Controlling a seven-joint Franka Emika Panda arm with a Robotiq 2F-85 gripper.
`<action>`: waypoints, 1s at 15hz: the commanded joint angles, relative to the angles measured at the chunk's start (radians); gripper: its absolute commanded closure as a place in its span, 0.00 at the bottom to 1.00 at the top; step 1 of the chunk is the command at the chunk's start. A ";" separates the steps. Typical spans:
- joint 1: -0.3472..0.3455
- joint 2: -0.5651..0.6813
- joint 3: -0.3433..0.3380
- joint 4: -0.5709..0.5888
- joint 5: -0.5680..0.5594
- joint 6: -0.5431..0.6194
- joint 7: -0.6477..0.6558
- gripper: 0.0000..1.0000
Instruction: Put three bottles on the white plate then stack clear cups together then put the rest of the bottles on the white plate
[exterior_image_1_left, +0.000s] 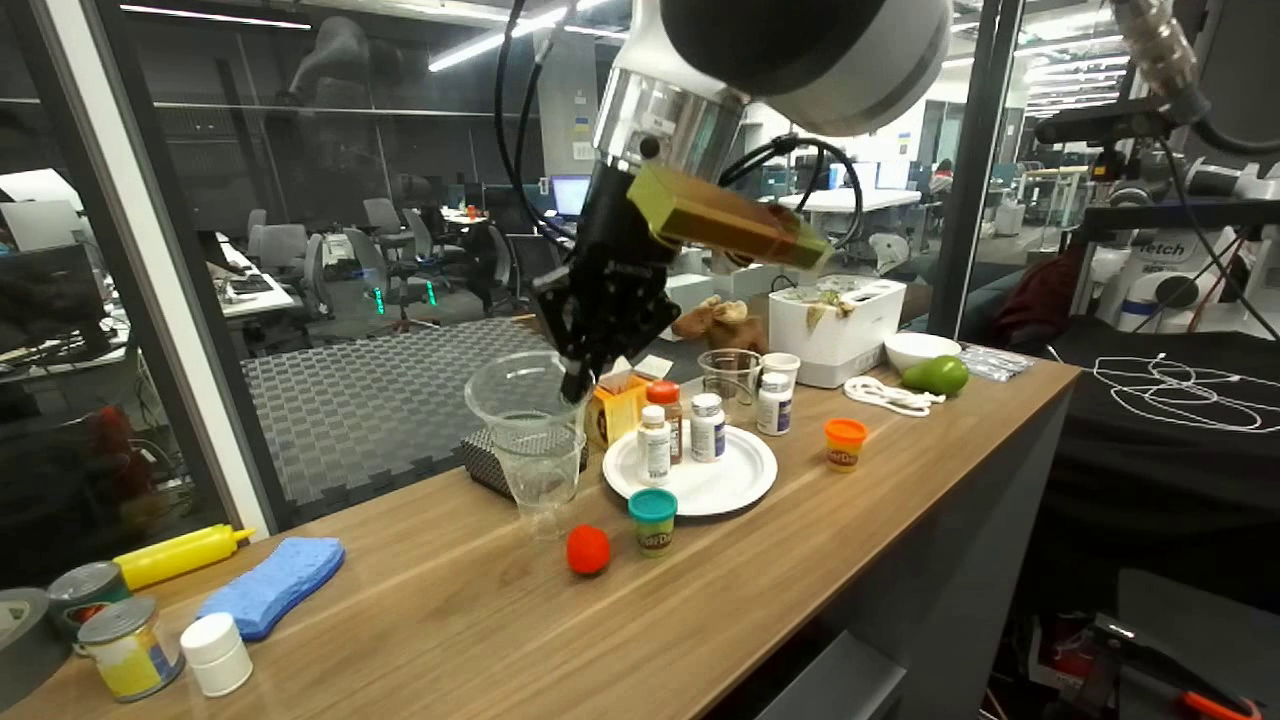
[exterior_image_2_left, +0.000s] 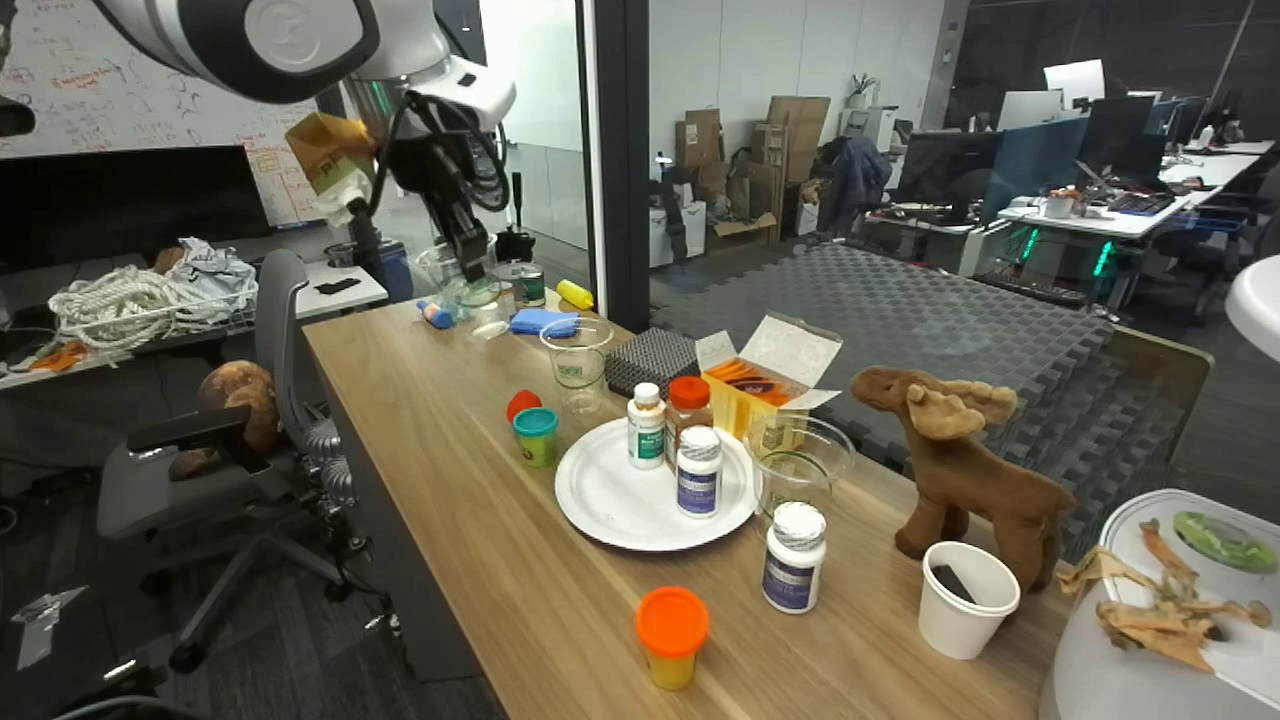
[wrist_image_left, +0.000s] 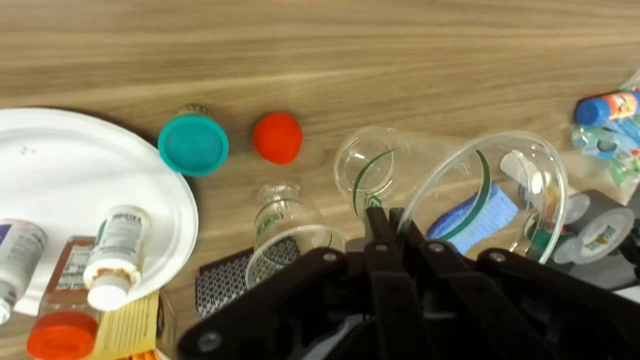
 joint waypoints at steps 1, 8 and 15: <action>-0.032 -0.005 -0.013 0.083 0.019 -0.021 -0.007 0.97; -0.080 0.076 -0.034 0.177 0.081 -0.014 -0.039 0.97; -0.106 0.160 -0.031 0.201 0.173 -0.012 -0.073 0.97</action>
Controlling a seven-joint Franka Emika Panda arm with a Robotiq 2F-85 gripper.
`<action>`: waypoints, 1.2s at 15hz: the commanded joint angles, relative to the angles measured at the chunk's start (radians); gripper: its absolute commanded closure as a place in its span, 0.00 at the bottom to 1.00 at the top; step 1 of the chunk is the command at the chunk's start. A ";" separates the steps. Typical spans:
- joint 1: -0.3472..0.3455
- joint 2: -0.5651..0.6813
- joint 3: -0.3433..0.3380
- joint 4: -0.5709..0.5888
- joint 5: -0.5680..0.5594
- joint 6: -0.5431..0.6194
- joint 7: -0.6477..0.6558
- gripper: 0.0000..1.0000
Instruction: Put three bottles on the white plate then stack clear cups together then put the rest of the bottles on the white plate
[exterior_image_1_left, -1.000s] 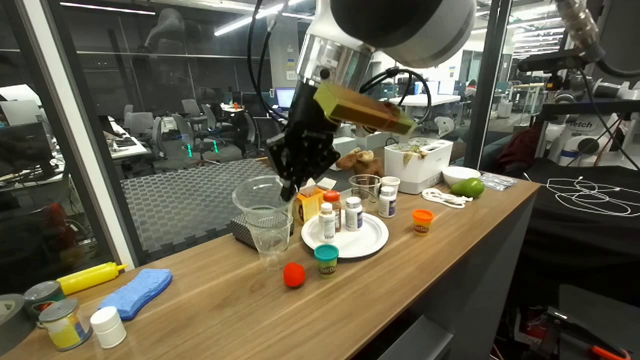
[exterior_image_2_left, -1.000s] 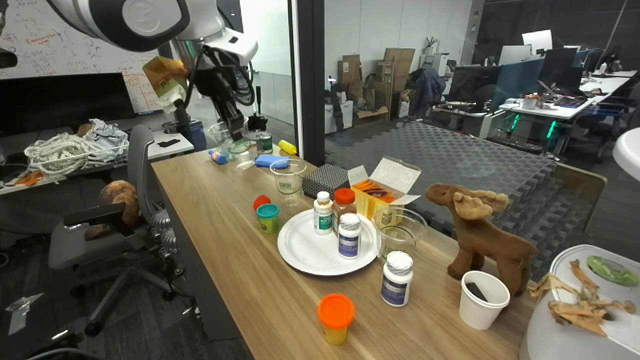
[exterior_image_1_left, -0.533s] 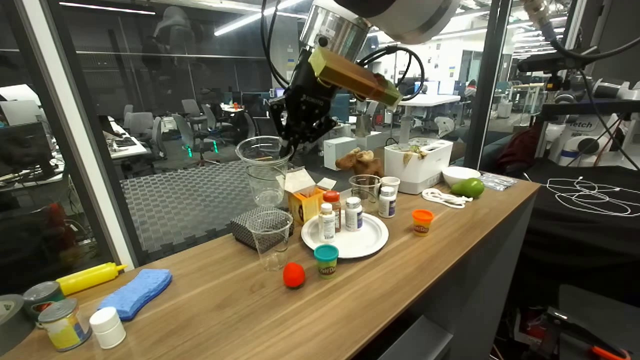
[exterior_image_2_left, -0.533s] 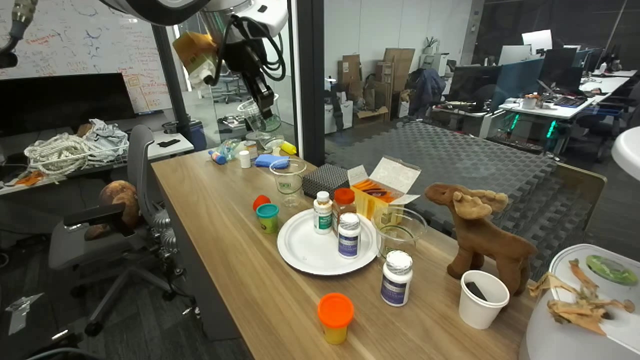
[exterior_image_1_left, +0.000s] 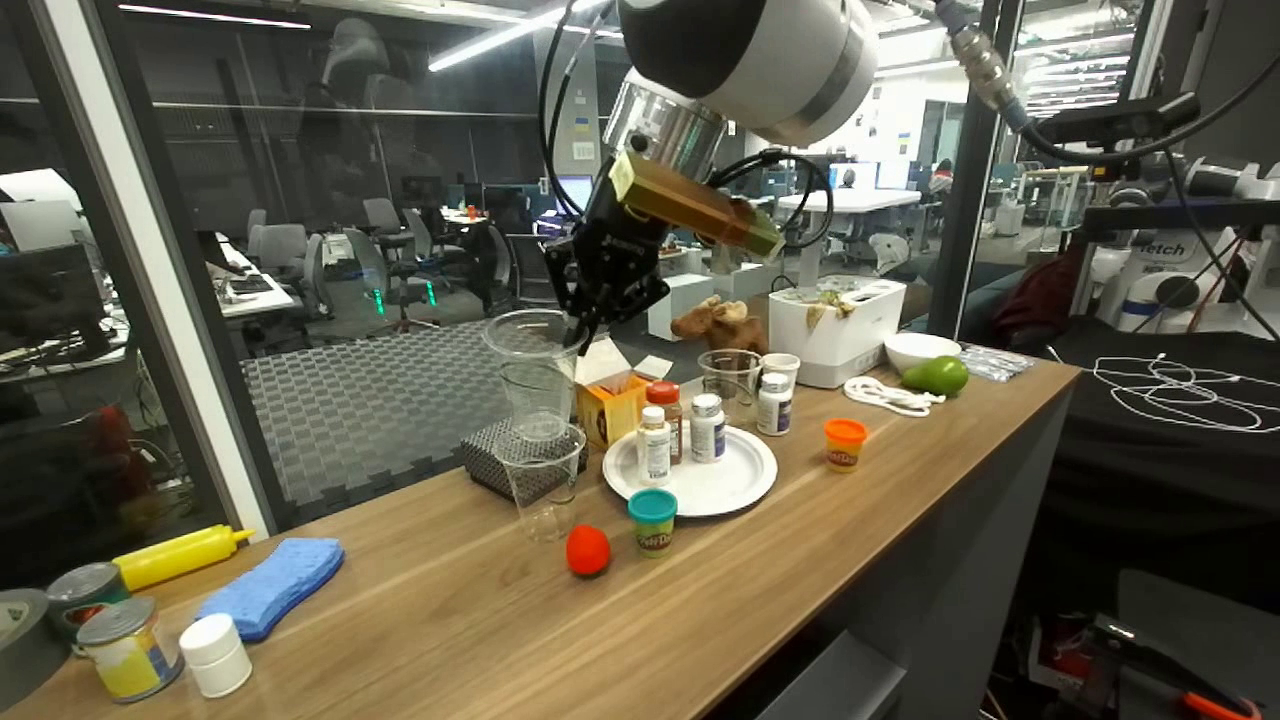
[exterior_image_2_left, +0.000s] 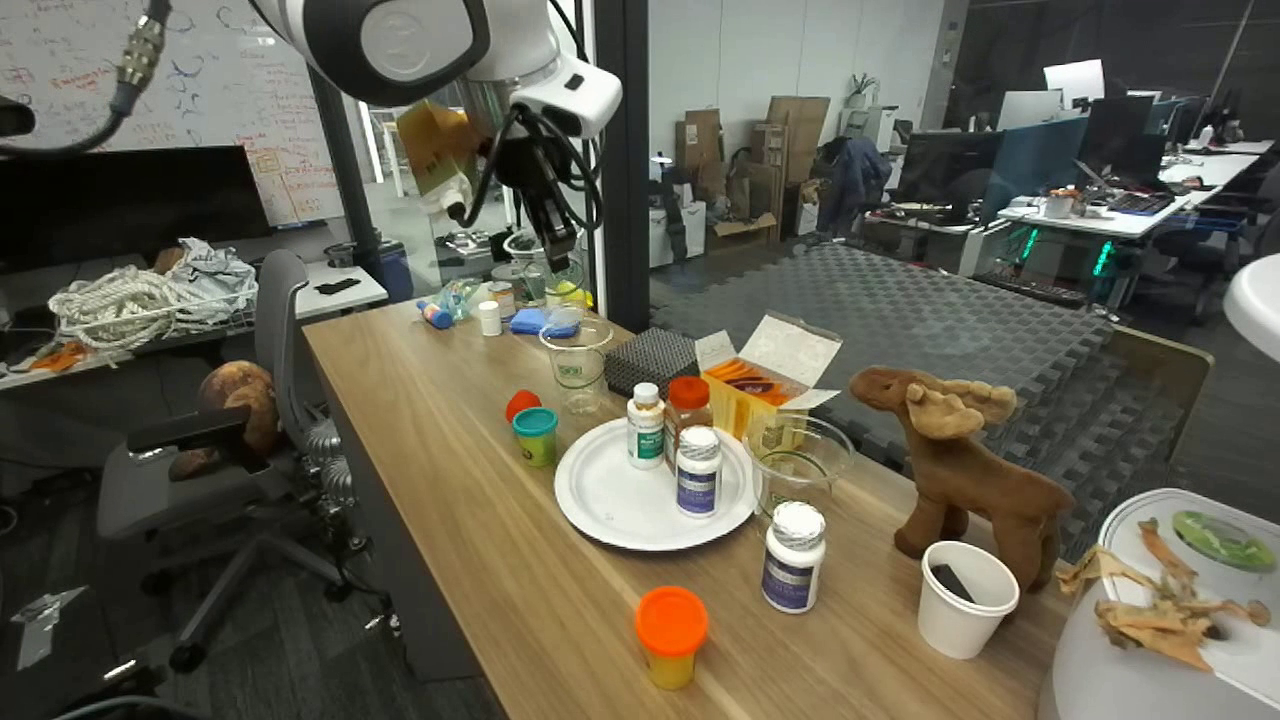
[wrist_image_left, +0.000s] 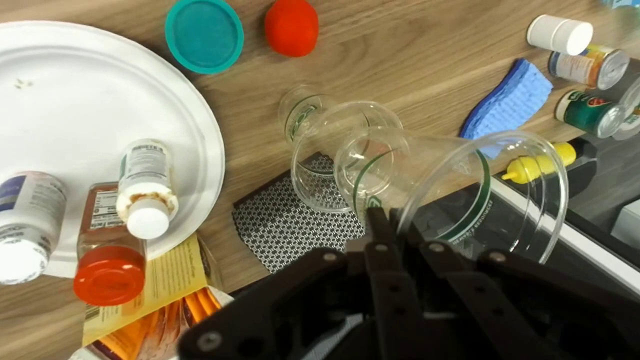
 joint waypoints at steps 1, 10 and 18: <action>-0.014 0.042 0.005 0.039 0.043 -0.009 -0.027 0.97; -0.030 0.104 0.014 0.065 0.073 -0.015 -0.052 0.95; -0.020 0.149 0.025 0.106 0.047 -0.029 -0.046 0.23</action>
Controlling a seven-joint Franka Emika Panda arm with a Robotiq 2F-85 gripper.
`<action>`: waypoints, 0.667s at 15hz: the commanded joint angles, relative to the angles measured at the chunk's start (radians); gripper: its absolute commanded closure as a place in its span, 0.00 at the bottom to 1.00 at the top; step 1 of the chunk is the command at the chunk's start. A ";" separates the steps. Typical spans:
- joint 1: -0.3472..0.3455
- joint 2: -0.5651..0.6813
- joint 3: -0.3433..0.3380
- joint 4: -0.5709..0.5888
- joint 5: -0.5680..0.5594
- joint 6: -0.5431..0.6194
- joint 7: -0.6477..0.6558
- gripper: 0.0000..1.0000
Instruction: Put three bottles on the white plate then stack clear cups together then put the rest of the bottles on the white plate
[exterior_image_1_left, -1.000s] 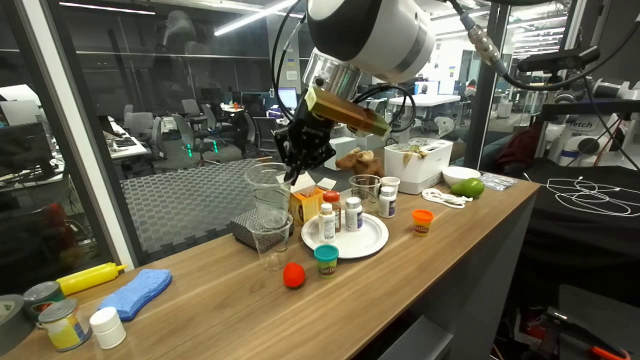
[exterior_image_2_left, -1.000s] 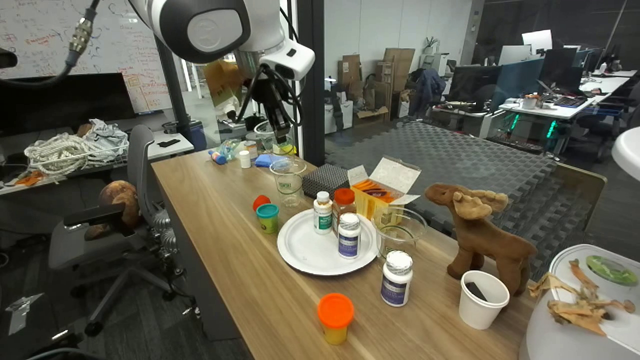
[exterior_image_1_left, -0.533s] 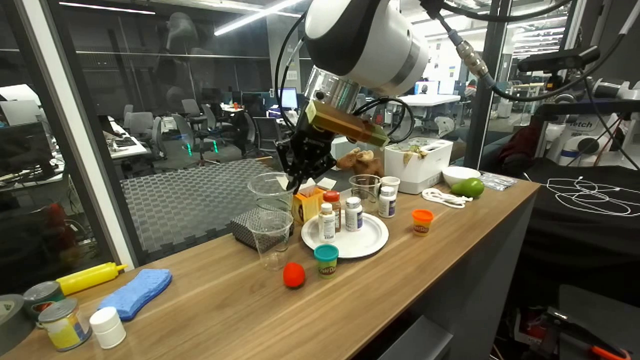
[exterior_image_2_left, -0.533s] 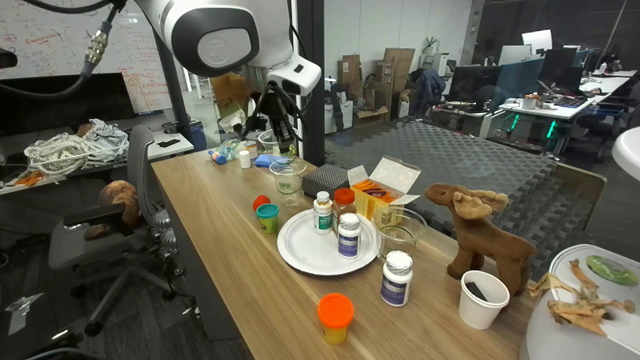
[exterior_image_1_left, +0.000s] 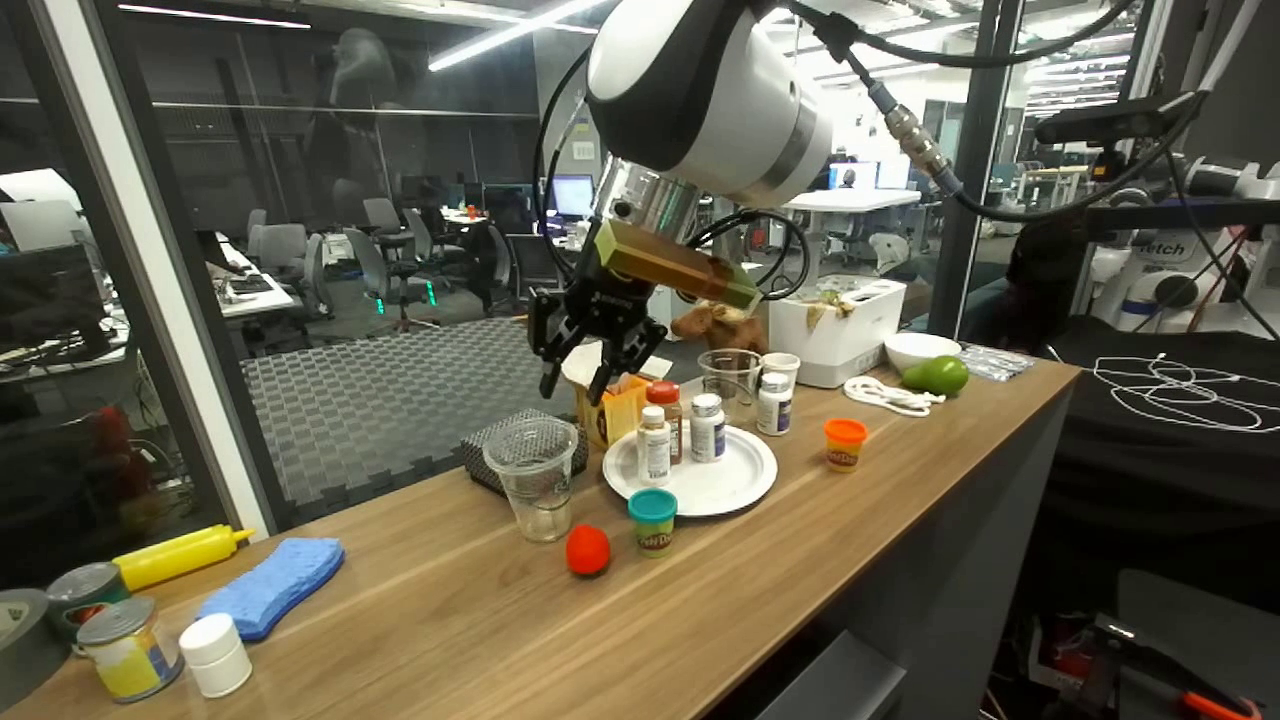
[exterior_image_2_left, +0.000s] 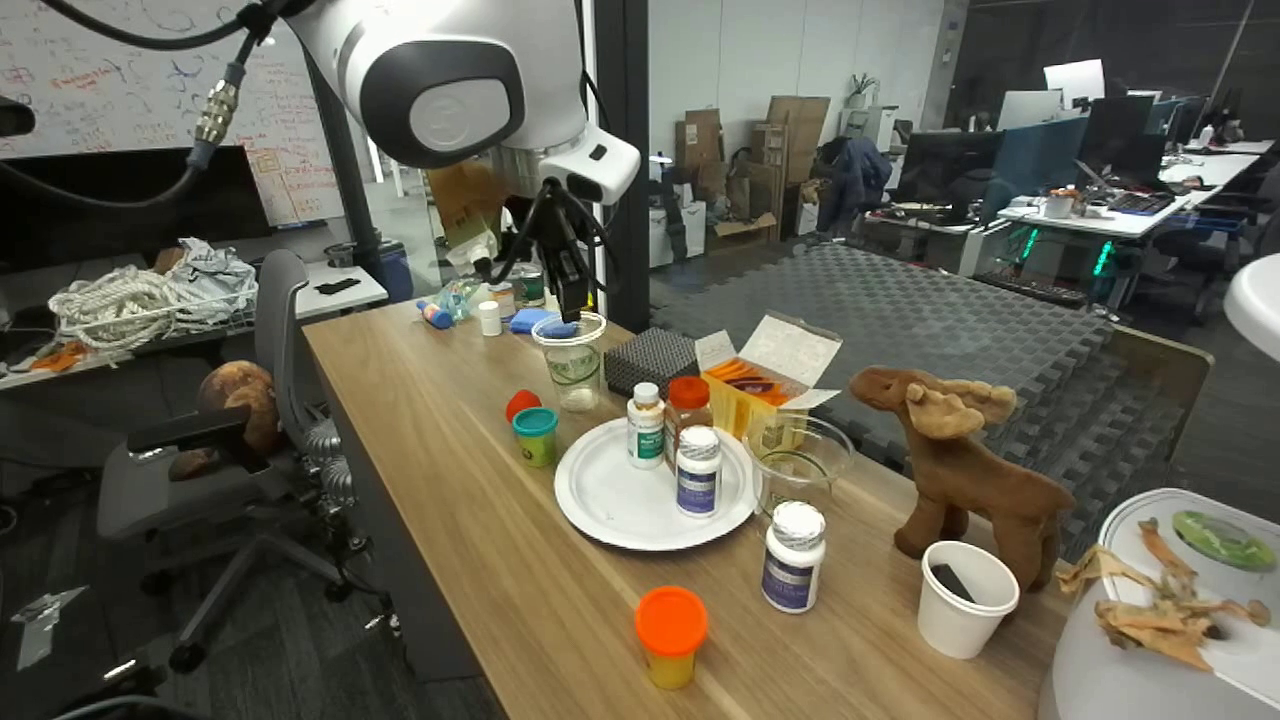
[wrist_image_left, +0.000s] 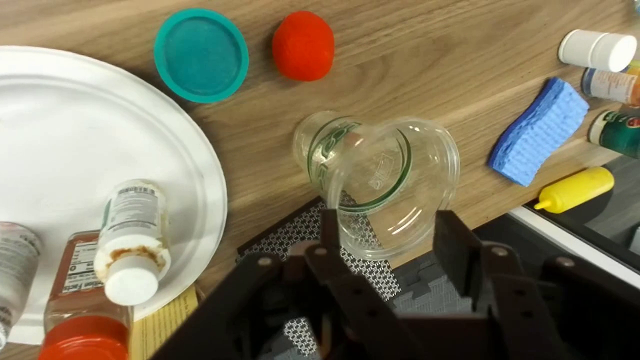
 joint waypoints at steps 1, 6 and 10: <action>0.005 0.026 0.001 0.047 -0.009 -0.028 0.000 0.16; 0.035 0.060 -0.031 0.062 -0.109 -0.036 0.063 0.00; 0.045 0.100 -0.043 0.082 -0.155 -0.051 0.093 0.00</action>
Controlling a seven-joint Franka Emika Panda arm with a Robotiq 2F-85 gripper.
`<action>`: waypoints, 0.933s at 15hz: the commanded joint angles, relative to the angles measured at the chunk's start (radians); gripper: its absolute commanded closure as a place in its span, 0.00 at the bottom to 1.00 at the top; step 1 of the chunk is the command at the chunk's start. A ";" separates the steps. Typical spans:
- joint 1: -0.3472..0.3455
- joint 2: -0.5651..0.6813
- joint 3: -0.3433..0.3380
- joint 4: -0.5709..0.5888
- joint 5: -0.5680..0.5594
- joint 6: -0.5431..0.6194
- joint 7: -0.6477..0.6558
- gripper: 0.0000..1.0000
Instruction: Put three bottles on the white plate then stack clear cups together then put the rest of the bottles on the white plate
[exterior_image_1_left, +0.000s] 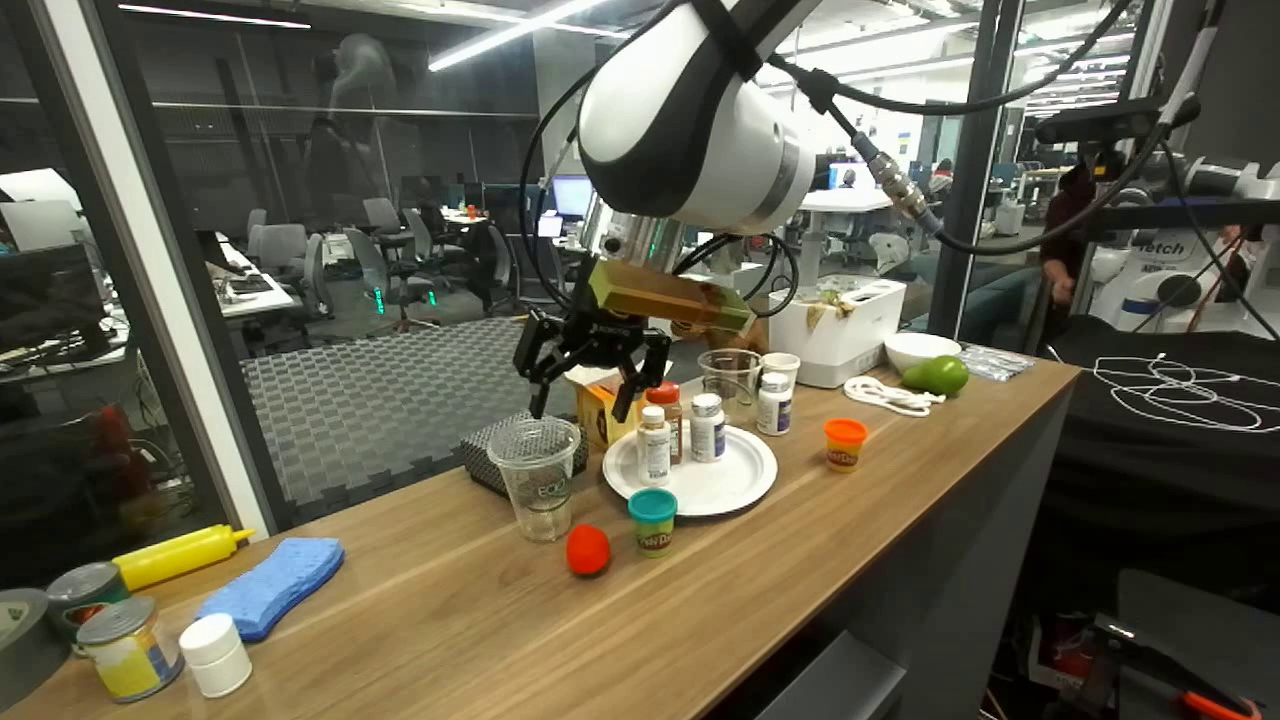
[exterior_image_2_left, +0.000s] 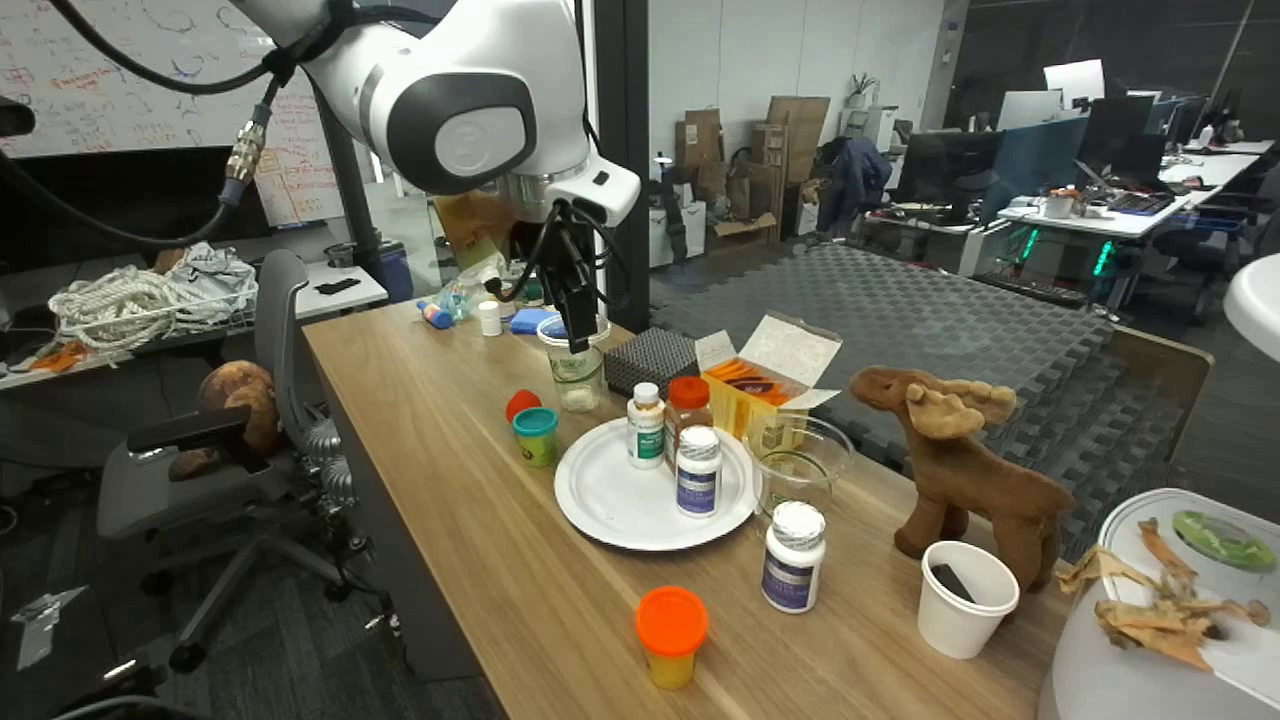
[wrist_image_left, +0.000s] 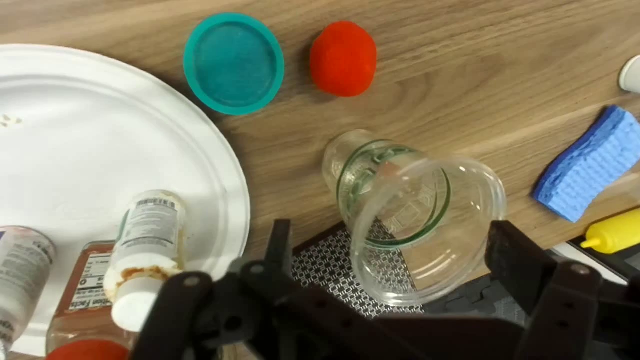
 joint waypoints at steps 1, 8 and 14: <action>0.024 0.047 -0.025 0.058 -0.045 -0.036 0.046 0.01; 0.053 0.109 -0.060 0.113 -0.110 -0.045 0.093 0.00; 0.066 0.155 -0.084 0.162 -0.132 -0.044 0.116 0.26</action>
